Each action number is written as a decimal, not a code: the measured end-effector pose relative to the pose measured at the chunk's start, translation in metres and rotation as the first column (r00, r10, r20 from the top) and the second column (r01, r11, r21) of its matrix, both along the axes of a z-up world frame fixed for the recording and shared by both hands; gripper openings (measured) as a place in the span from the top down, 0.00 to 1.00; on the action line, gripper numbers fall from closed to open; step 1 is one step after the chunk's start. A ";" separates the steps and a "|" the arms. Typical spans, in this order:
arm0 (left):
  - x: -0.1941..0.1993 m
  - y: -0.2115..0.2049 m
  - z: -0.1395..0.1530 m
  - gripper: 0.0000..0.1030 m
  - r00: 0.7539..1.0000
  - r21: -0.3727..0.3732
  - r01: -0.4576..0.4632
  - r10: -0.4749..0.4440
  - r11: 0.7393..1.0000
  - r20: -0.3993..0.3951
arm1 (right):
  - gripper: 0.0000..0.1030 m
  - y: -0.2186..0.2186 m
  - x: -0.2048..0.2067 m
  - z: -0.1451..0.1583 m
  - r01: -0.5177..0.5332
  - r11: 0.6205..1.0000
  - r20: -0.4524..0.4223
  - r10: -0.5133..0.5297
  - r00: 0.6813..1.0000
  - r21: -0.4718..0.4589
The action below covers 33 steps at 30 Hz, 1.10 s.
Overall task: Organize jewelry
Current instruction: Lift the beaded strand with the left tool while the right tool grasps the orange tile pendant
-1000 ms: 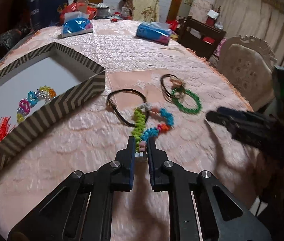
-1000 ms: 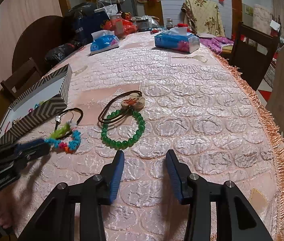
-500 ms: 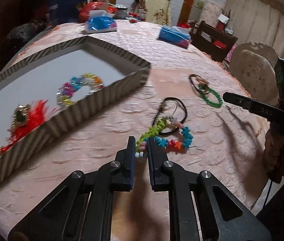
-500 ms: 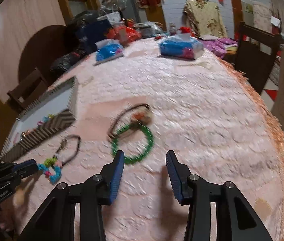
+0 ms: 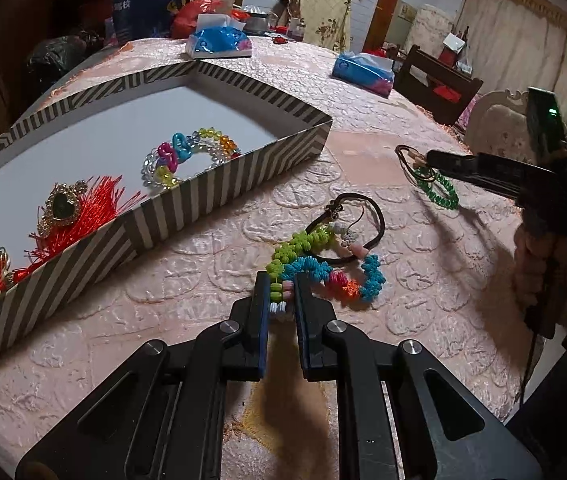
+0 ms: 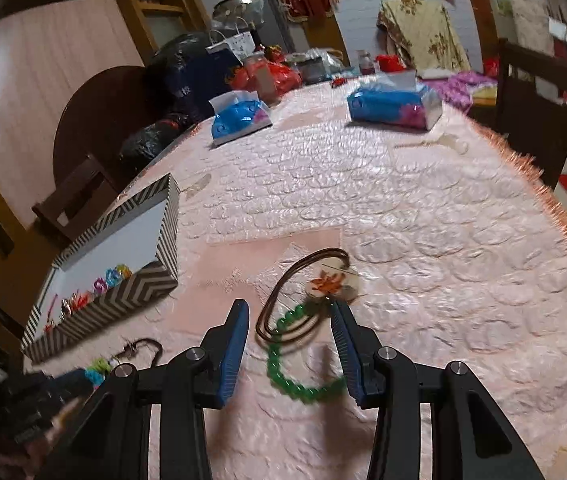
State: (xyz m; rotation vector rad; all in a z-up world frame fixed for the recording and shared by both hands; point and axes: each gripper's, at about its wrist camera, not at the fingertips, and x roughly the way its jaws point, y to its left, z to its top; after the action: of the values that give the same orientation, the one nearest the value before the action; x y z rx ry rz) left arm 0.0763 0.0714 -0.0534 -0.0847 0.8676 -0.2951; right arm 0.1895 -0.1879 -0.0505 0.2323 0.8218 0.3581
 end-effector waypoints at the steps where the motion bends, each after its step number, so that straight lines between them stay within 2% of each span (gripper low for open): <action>1: 0.000 0.000 0.000 0.90 1.000 -0.002 0.000 0.000 1.000 -0.001 | 0.64 0.002 0.003 -0.003 0.005 1.000 -0.016 -0.006 1.000 -0.004; 3: 0.001 0.000 0.000 0.90 1.000 -0.003 0.000 0.000 1.000 0.000 | 0.67 0.002 0.011 -0.009 0.045 0.999 -0.052 -0.045 0.998 -0.010; 8: 0.000 0.000 0.001 0.90 1.000 -0.004 0.004 -0.004 1.000 0.004 | 0.67 -0.013 0.020 -0.005 0.145 0.989 -0.043 -0.143 0.989 0.039; 12: 0.000 0.000 0.001 0.90 1.000 -0.006 0.017 -0.017 1.000 0.006 | 0.67 -0.012 0.034 -0.009 0.157 0.987 -0.069 -0.158 0.985 -0.012; 17: -0.003 -0.001 0.003 0.90 0.999 -0.011 0.027 -0.027 1.000 0.019 | 0.67 -0.009 0.041 -0.010 0.135 0.990 -0.059 -0.137 0.989 -0.044; 18: -0.004 -0.001 0.003 0.90 0.999 -0.012 0.029 -0.028 1.000 0.021 | 0.69 -0.007 0.041 -0.010 0.125 0.991 -0.057 -0.129 0.990 -0.056; 19: -0.004 -0.001 0.004 0.90 0.999 -0.013 0.030 -0.030 0.999 0.022 | 0.78 -0.004 0.041 -0.010 0.103 0.992 -0.059 -0.107 0.993 -0.072; 22: -0.004 0.000 0.004 0.90 1.000 -0.015 0.025 -0.025 1.000 0.018 | 0.81 0.000 0.038 -0.009 0.069 0.990 -0.050 -0.076 0.996 -0.121; 24: -0.003 0.002 0.004 0.90 1.000 -0.020 0.025 -0.025 0.999 0.016 | 0.81 -0.003 0.032 -0.006 0.083 0.988 -0.028 -0.087 0.996 -0.127; 25: -0.003 0.002 0.004 0.90 1.000 -0.020 0.025 -0.025 0.999 0.017 | 0.86 -0.005 0.028 -0.003 0.092 0.988 -0.008 -0.094 0.996 -0.121; 26: -0.003 0.001 0.004 0.90 0.999 -0.021 0.029 -0.029 0.999 0.019 | 0.96 -0.007 0.025 0.001 0.091 0.990 0.008 -0.091 0.996 -0.110; 33: -0.005 0.001 0.006 0.90 0.999 -0.027 0.044 -0.043 0.999 0.033 | 0.98 -0.018 -0.018 0.038 0.051 0.997 0.118 -0.045 0.992 -0.050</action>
State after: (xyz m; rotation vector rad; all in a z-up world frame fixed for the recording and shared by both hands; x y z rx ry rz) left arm 0.0713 0.0719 -0.0476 -0.0870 0.8342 -0.3484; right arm 0.1712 -0.2058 -0.0121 0.1797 0.7084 0.3016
